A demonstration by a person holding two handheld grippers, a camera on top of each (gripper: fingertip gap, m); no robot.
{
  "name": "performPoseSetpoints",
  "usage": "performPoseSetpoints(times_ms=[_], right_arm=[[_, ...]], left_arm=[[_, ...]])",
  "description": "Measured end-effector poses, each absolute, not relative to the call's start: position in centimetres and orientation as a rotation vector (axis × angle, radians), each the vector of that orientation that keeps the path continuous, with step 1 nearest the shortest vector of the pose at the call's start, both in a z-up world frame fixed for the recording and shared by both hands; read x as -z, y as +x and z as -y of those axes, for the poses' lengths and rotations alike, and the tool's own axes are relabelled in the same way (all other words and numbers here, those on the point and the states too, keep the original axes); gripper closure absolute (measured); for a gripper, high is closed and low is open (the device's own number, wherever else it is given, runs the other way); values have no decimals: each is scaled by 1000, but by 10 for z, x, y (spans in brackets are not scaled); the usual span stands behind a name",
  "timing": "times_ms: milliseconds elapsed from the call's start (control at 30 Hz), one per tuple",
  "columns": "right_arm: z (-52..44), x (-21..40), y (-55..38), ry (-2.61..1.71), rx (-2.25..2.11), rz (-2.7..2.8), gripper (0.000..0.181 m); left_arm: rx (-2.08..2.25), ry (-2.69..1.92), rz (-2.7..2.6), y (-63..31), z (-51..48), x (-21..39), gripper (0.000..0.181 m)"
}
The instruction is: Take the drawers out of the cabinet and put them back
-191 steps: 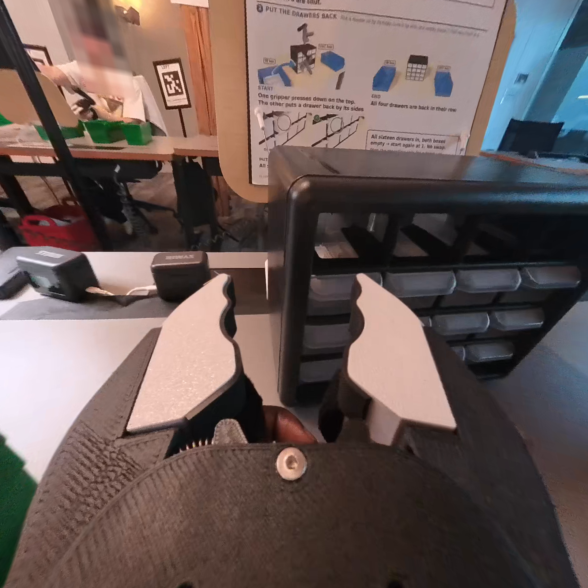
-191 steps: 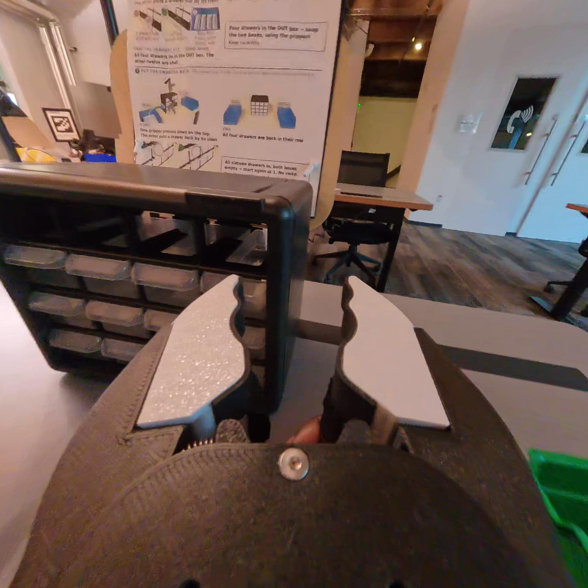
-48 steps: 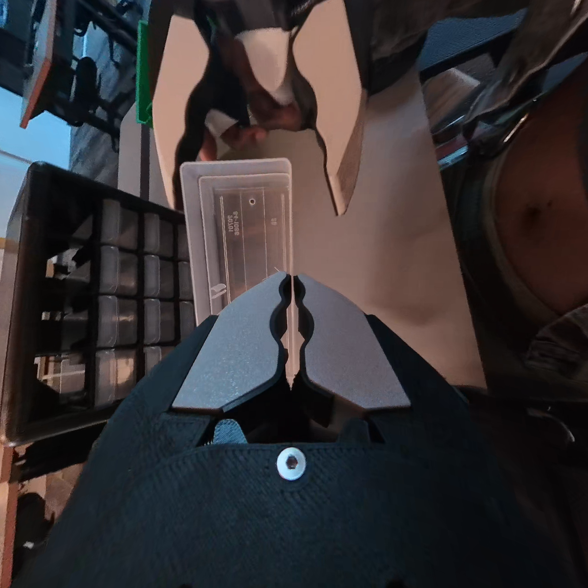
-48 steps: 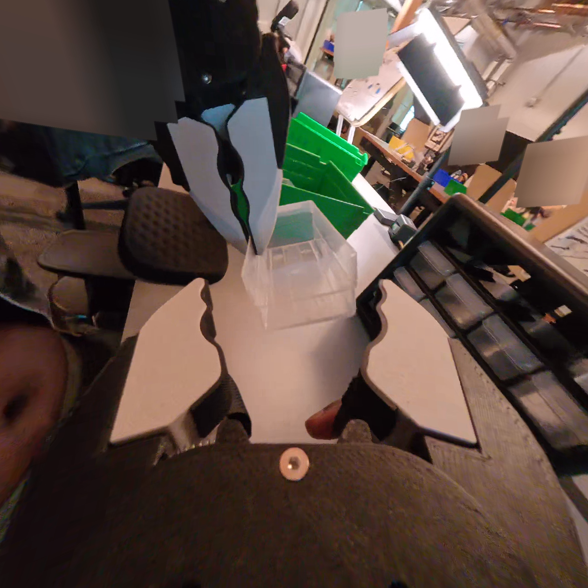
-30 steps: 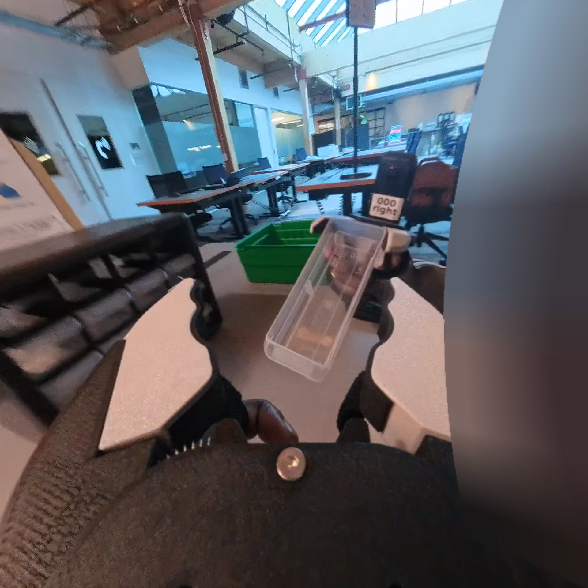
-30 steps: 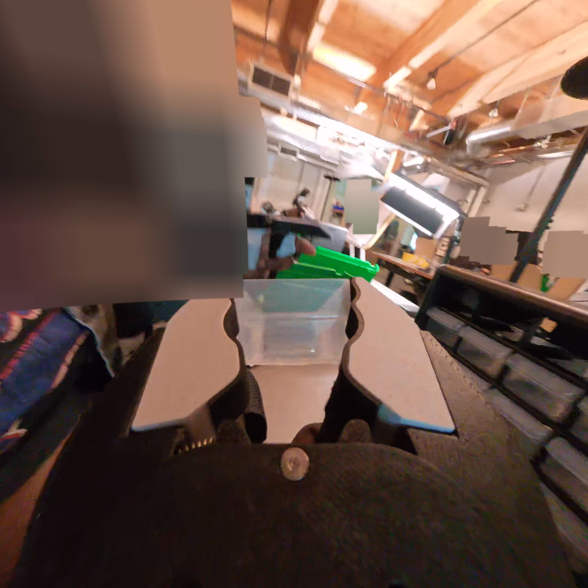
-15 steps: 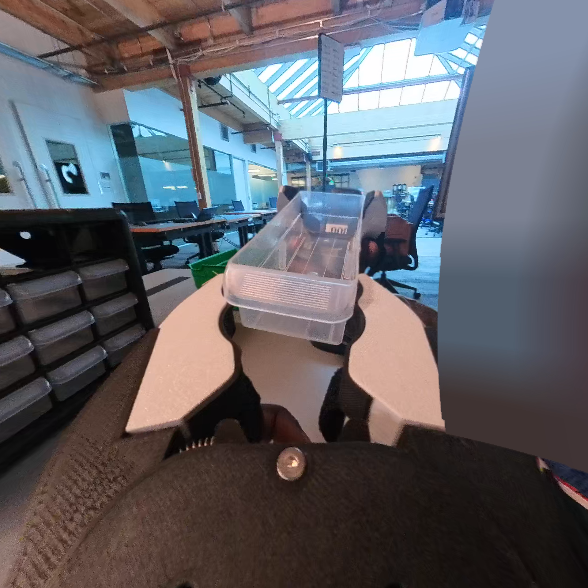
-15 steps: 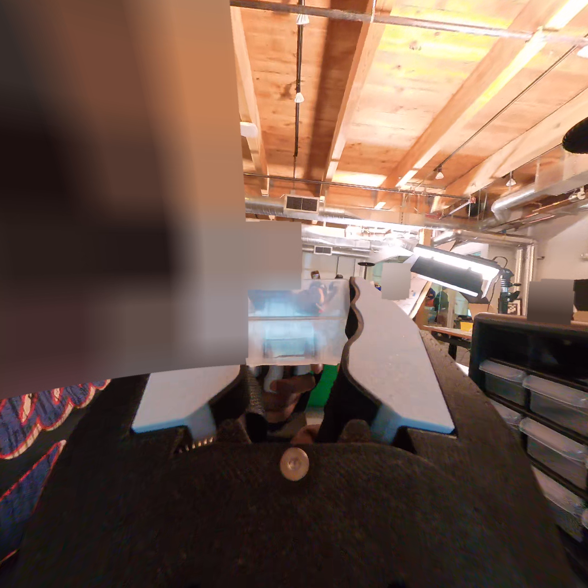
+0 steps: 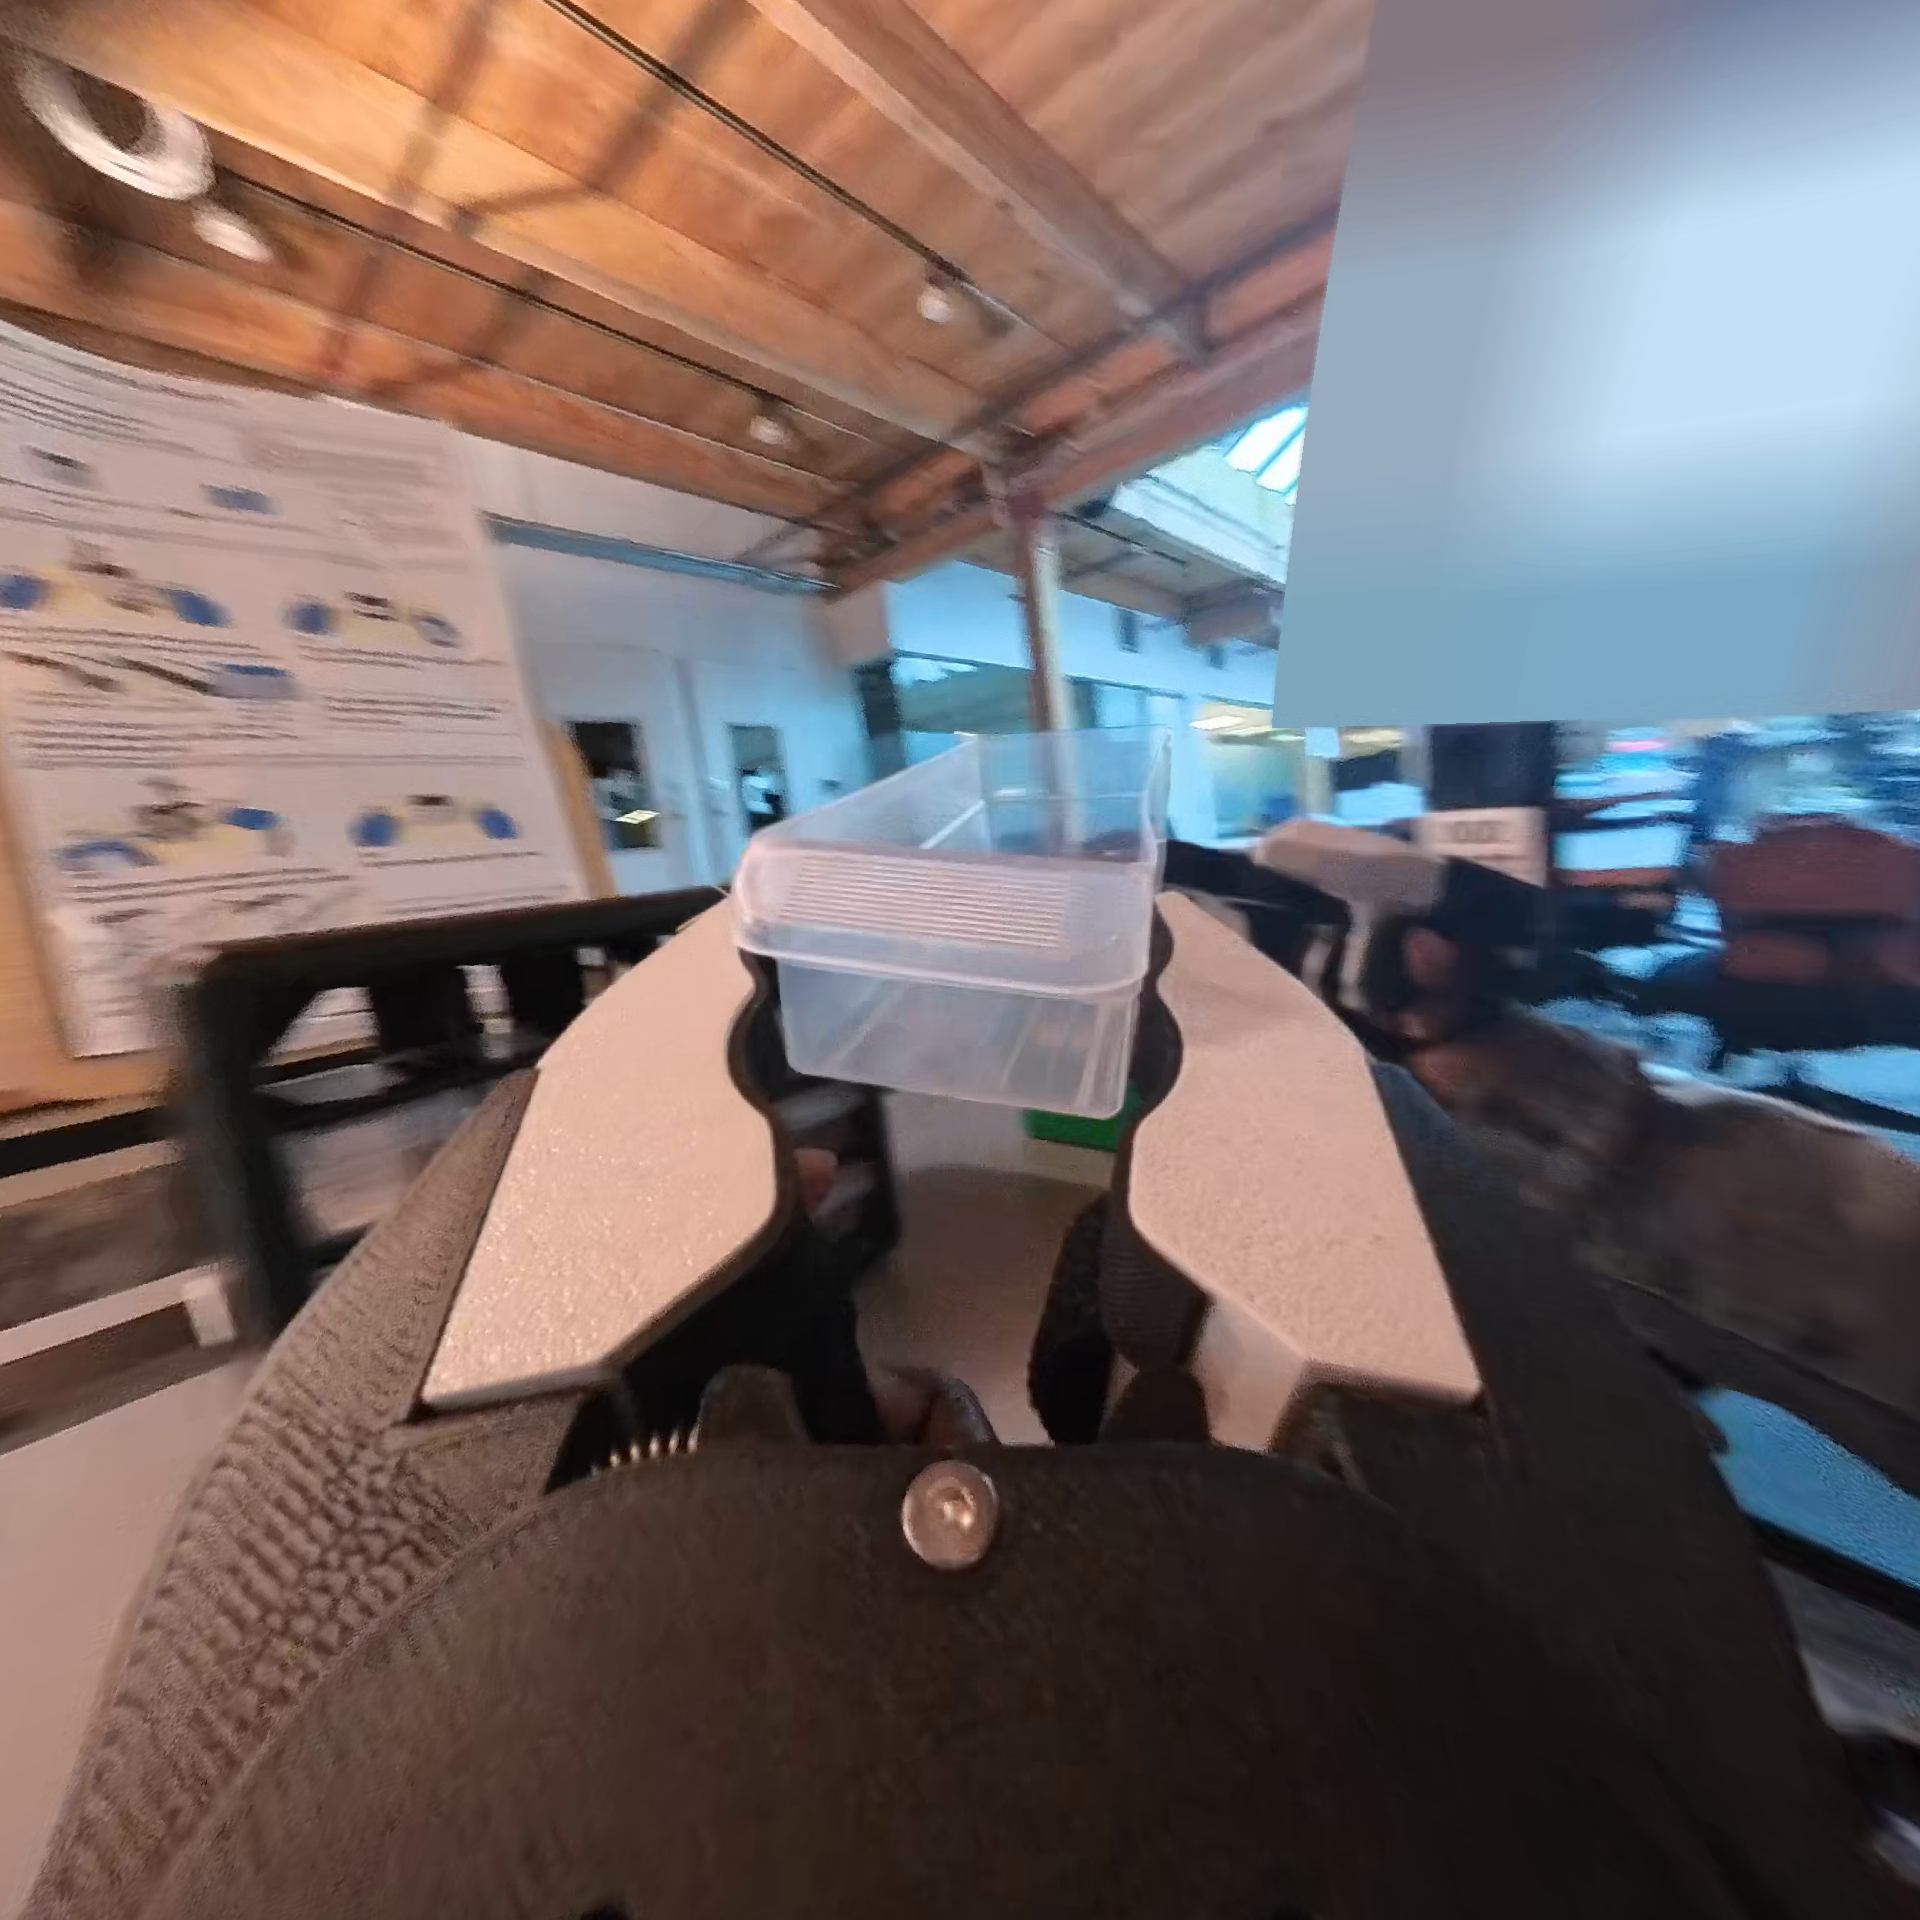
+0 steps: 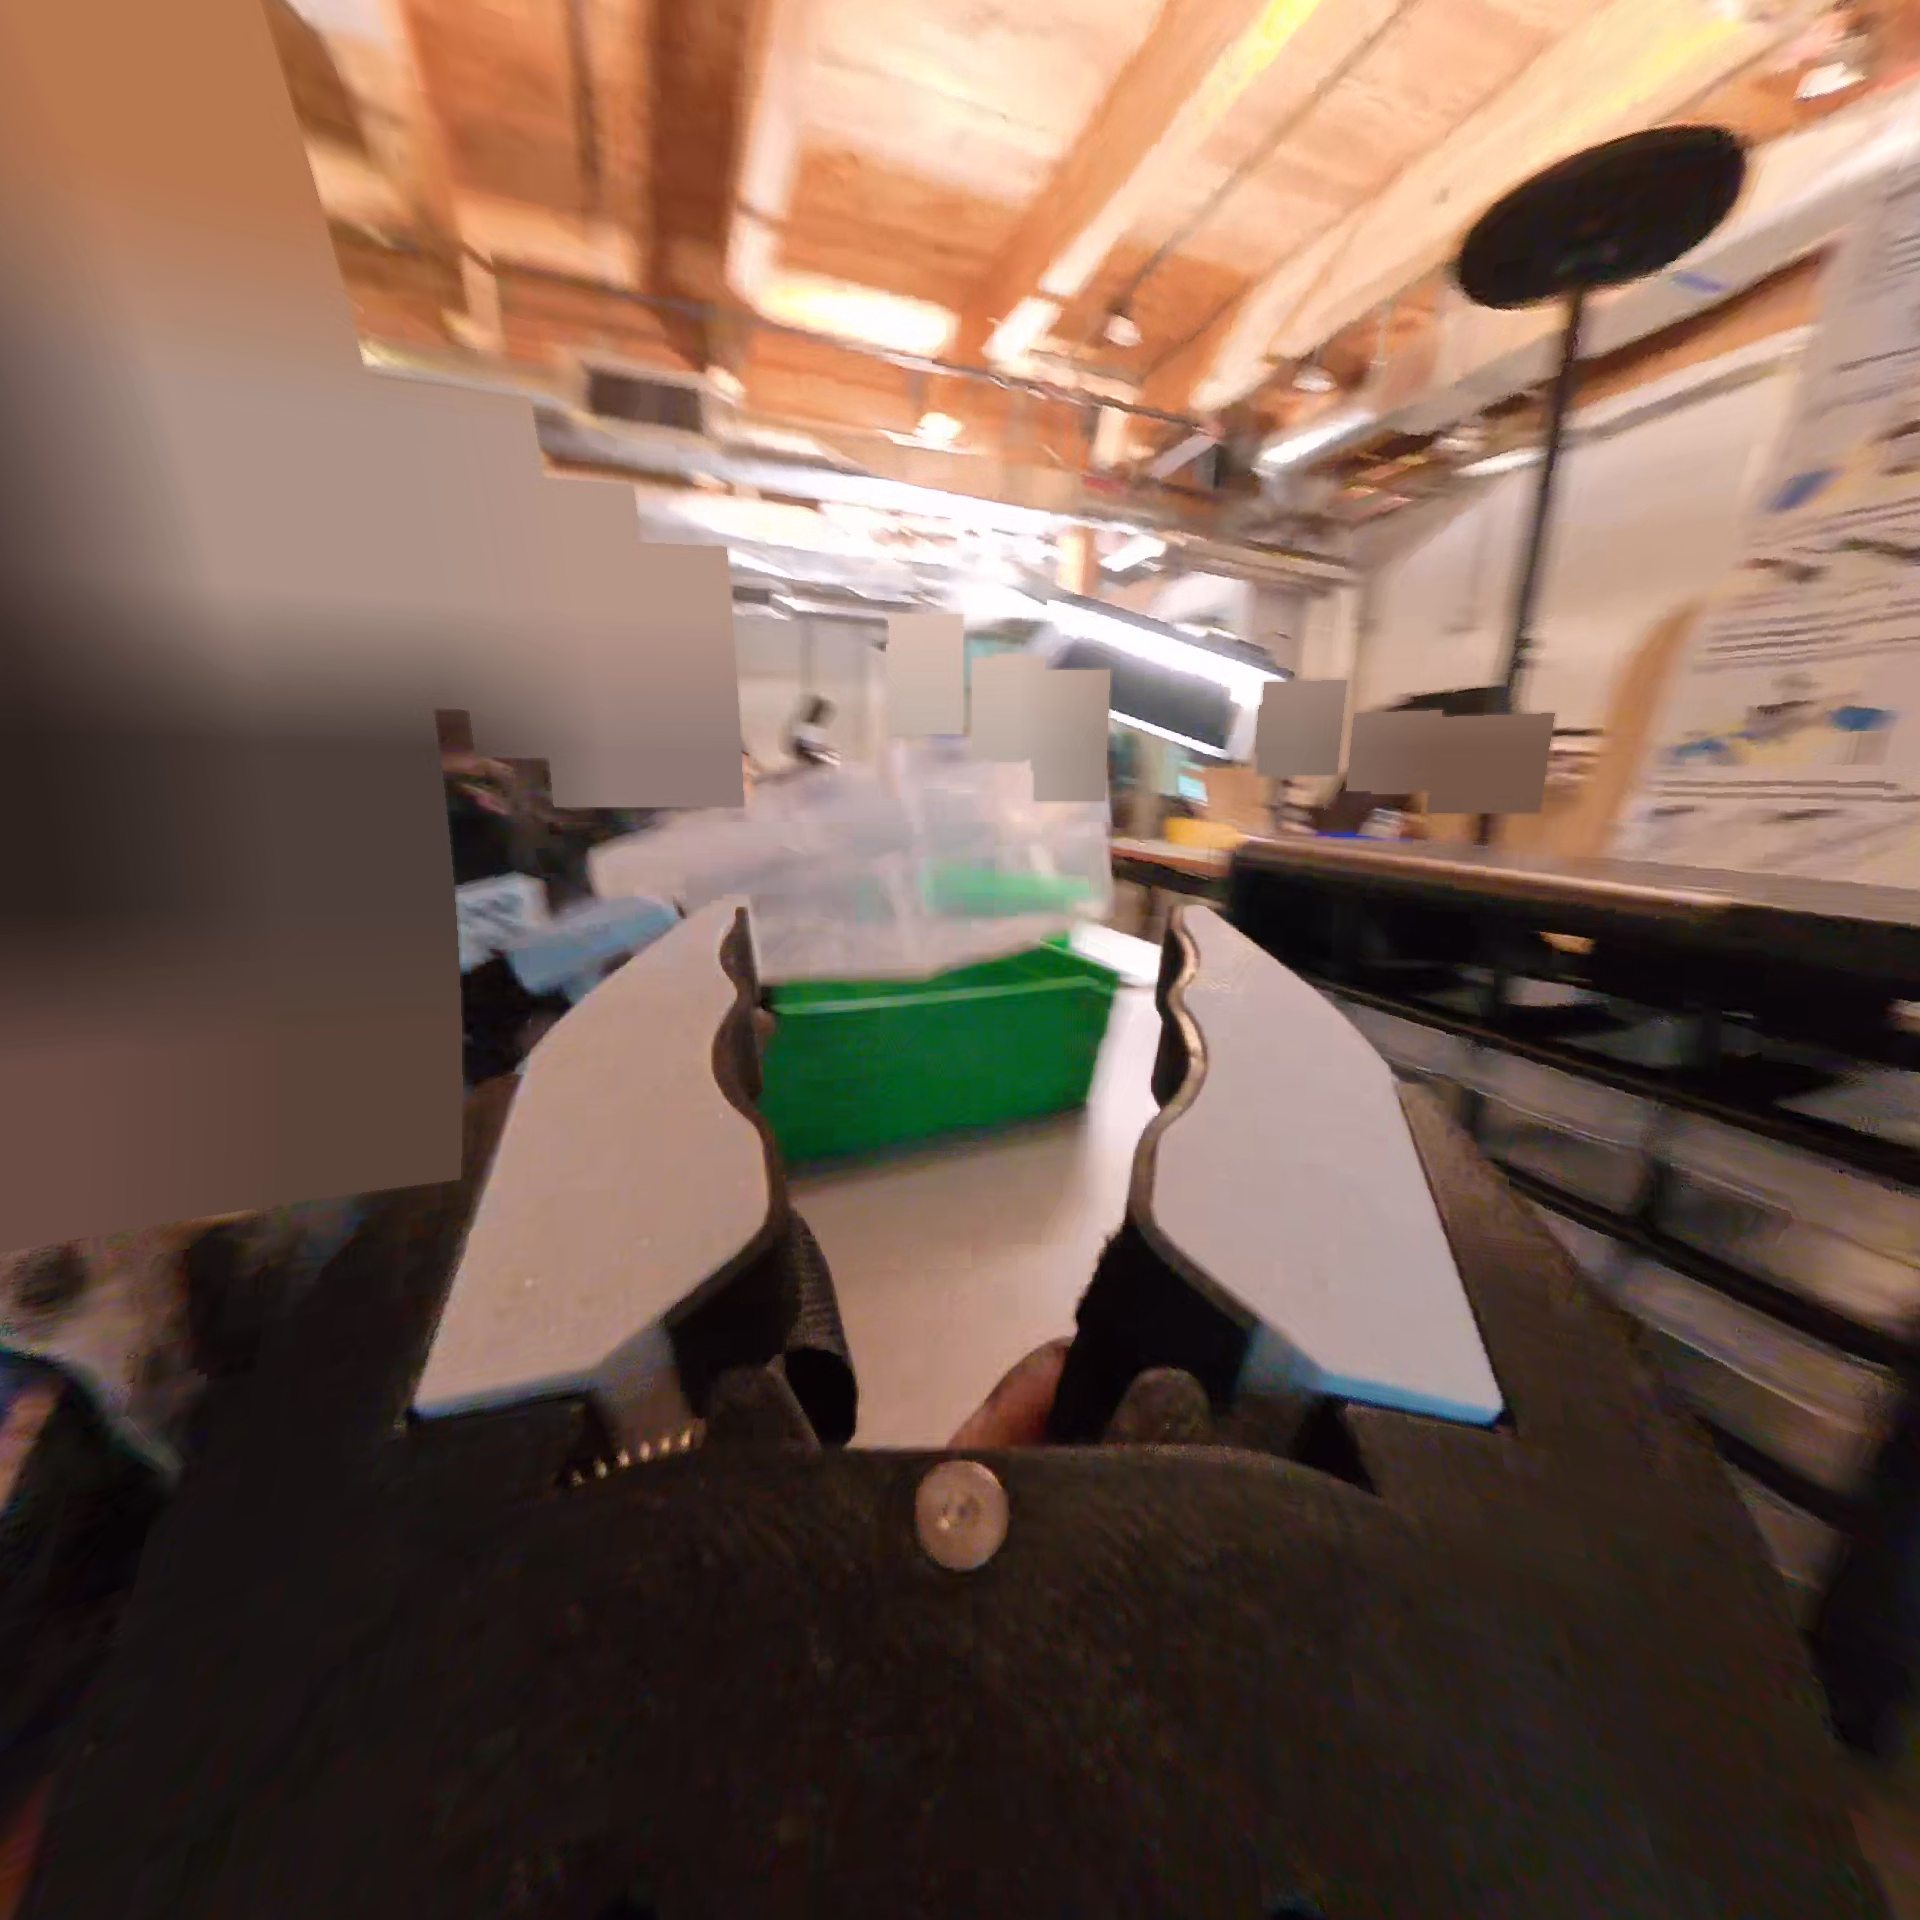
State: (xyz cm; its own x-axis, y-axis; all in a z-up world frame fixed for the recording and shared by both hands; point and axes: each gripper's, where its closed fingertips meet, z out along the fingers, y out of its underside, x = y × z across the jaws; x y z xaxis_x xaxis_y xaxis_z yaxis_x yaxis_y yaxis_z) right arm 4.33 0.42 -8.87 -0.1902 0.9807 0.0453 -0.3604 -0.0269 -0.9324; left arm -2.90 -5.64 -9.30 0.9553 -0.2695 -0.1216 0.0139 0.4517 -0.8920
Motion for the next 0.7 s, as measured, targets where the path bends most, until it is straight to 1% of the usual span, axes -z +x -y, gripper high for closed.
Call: performPoseSetpoints(times_ms=[100,167,233,267,300,400,500,567,600,700], right_arm=[[-19,95,40,-849,-1019,1078,112],[-11,93,37,-736,-688,1113,124],[3,97,27,-612,-423,1202,131],[9,102,19,-564,-323,1267,132],[12,107,12,-528,-242,1323,128],[17,114,-5,-418,-31,1390,117],[18,115,-19,-320,127,1360,114],[20,116,-26,-290,165,1362,123],[19,116,-28,-280,186,1359,135],[16,127,-30,-279,205,1491,140]], left_arm=[[-122,-1089,-148,-60,55,89,115],[-258,-1128,-163,-63,51,93,115],[-331,-1166,-198,-59,45,99,115],[-355,-1177,-202,-57,44,101,115],[-369,-1192,-208,-56,42,103,115],[-366,-1220,-191,-51,39,105,115],[-329,-1242,-174,-42,37,106,115],[-341,-1257,-188,-36,35,108,115],[-353,-1261,-197,-34,34,110,115],[-384,-1269,-270,-31,31,115,115]])
